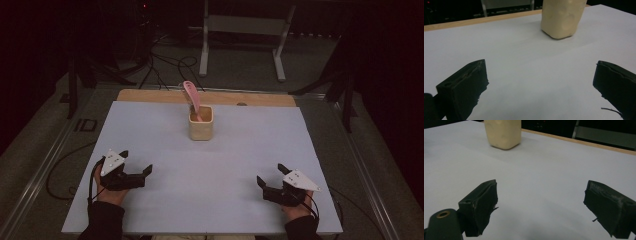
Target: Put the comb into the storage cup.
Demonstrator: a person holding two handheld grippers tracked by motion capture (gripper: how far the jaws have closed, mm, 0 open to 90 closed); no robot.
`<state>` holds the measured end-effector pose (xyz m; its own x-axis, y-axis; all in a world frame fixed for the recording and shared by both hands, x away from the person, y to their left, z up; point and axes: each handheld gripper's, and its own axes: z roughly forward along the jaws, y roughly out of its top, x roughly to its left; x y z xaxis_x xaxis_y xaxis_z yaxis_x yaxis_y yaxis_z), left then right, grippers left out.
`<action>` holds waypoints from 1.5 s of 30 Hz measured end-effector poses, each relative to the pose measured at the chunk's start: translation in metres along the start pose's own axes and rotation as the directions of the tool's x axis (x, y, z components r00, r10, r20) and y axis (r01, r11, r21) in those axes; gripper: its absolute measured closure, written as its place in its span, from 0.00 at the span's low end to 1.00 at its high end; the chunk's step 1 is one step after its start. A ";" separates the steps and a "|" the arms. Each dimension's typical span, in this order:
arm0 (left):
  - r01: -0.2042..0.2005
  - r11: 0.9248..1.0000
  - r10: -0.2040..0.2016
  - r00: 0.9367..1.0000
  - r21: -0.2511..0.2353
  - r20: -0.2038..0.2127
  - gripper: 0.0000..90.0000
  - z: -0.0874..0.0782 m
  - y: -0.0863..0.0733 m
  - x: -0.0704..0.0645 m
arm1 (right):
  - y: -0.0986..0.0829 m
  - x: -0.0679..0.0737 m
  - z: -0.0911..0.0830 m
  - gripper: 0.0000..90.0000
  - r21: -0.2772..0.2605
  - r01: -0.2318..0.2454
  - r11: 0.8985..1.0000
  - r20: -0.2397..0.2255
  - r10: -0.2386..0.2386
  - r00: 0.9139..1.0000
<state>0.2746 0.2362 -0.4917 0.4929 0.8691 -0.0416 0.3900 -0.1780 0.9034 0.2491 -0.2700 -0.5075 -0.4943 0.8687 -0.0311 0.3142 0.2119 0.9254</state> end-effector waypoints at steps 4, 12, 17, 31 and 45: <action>-0.005 1.000 0.005 1.000 0.001 -0.004 0.00 -0.003 -0.006 0.001 | 0.001 0.000 0.000 0.13 -0.005 -0.001 1.000 -0.001 0.001 1.000; -0.010 1.000 0.010 1.000 -0.005 -0.017 0.00 -0.013 -0.015 0.004 | 0.003 -0.001 -0.002 0.13 -0.021 -0.004 1.000 -0.004 0.004 1.000; -0.016 0.999 0.015 0.999 -0.030 -0.031 0.00 -0.022 -0.016 0.004 | 0.003 -0.001 -0.003 0.12 -0.028 -0.009 1.000 -0.005 0.009 1.000; -0.056 0.995 0.052 0.997 -0.079 -0.060 0.00 -0.031 -0.014 -0.004 | 0.005 -0.008 -0.003 0.10 -0.026 -0.031 0.999 0.024 0.032 0.999; -0.041 0.995 0.035 0.997 -0.087 -0.066 0.00 -0.027 -0.016 -0.002 | 0.004 -0.008 -0.001 0.10 -0.020 -0.029 0.999 0.018 0.029 0.999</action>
<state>0.2462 0.2499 -0.4942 0.4540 0.8908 0.0183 0.3008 -0.1726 0.9379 0.2537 -0.2759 -0.5030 -0.4701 0.8826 -0.0107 0.3125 0.1778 0.9331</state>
